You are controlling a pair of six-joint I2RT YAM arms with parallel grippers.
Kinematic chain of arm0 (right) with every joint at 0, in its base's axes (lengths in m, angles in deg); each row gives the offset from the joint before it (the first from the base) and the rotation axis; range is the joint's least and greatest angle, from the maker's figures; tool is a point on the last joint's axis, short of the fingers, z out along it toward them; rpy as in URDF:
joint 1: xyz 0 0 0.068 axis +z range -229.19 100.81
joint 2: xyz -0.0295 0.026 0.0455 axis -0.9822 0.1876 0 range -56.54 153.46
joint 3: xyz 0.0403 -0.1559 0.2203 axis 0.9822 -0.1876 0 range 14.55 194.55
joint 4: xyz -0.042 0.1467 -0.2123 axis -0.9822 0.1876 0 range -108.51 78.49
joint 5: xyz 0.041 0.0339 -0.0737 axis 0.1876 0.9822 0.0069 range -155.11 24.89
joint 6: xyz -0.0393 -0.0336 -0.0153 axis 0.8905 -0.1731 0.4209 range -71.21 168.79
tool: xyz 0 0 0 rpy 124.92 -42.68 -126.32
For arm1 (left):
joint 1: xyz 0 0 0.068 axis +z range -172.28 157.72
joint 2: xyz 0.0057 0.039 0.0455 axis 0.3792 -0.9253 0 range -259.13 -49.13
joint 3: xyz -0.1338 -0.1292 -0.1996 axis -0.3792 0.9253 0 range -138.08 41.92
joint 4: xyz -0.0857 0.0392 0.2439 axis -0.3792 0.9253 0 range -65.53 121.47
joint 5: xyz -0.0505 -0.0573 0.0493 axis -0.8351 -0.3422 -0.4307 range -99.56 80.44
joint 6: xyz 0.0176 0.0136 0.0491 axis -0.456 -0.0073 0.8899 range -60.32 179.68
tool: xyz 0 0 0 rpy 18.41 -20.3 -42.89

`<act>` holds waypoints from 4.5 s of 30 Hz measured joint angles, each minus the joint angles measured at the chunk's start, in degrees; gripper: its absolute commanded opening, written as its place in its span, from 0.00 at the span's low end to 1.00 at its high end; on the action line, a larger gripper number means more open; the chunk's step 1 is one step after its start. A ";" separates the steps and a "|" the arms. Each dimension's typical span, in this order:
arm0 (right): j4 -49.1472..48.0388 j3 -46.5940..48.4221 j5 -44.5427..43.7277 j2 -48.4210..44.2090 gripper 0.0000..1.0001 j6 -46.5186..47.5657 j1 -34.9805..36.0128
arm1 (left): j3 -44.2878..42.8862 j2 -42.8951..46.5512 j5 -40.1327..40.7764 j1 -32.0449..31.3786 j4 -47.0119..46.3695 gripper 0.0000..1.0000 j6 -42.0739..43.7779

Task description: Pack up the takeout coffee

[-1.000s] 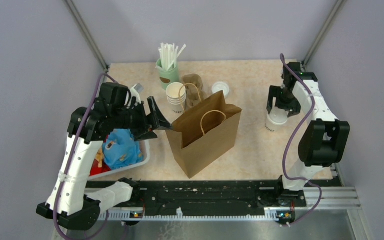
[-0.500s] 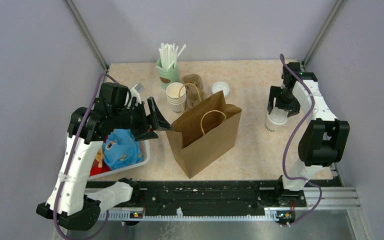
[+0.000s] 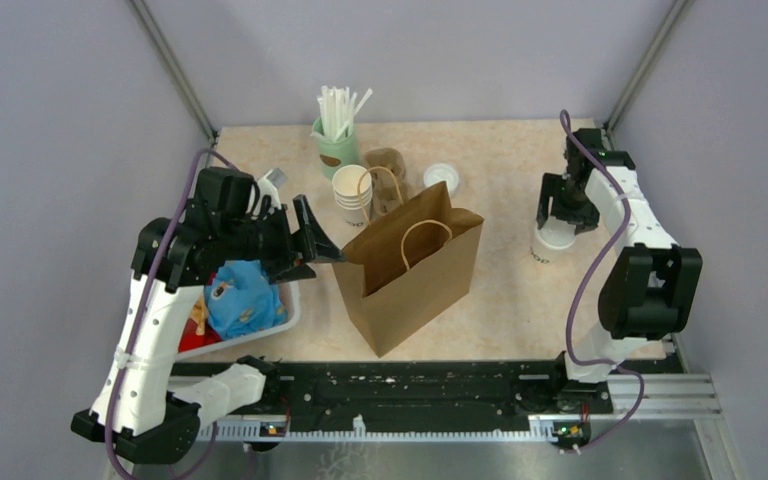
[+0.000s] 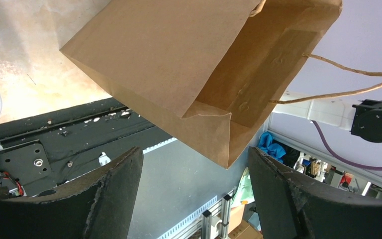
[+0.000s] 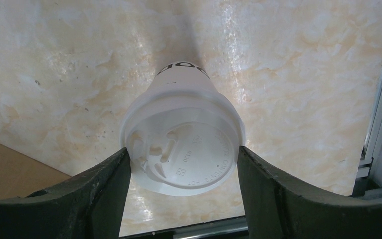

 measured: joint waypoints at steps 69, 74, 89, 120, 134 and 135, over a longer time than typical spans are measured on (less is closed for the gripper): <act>12.00 39.39 34.01 -24.28 0.60 -2.67 23.85 | -0.17 -7.96 35.17 -24.44 -16.04 0.00 2.40; 12.35 38.01 32.81 -23.85 0.59 -3.65 32.24 | 5.35 -3.91 36.83 -24.44 -22.23 0.00 5.75; 16.61 35.26 4.37 -17.55 0.55 -7.65 67.12 | 16.31 3.30 38.36 -24.44 -28.20 0.00 7.17; 10.69 18.86 -32.24 -5.64 0.52 6.03 83.67 | 39.30 22.67 31.10 -24.44 -45.68 0.00 15.30; 10.03 18.53 -35.41 -2.64 0.49 6.75 83.82 | 36.59 20.52 32.28 -24.44 -42.29 0.00 11.13; 9.97 18.56 -35.47 -2.25 0.49 6.34 83.82 | 35.50 19.71 32.37 -24.44 -41.59 0.00 10.54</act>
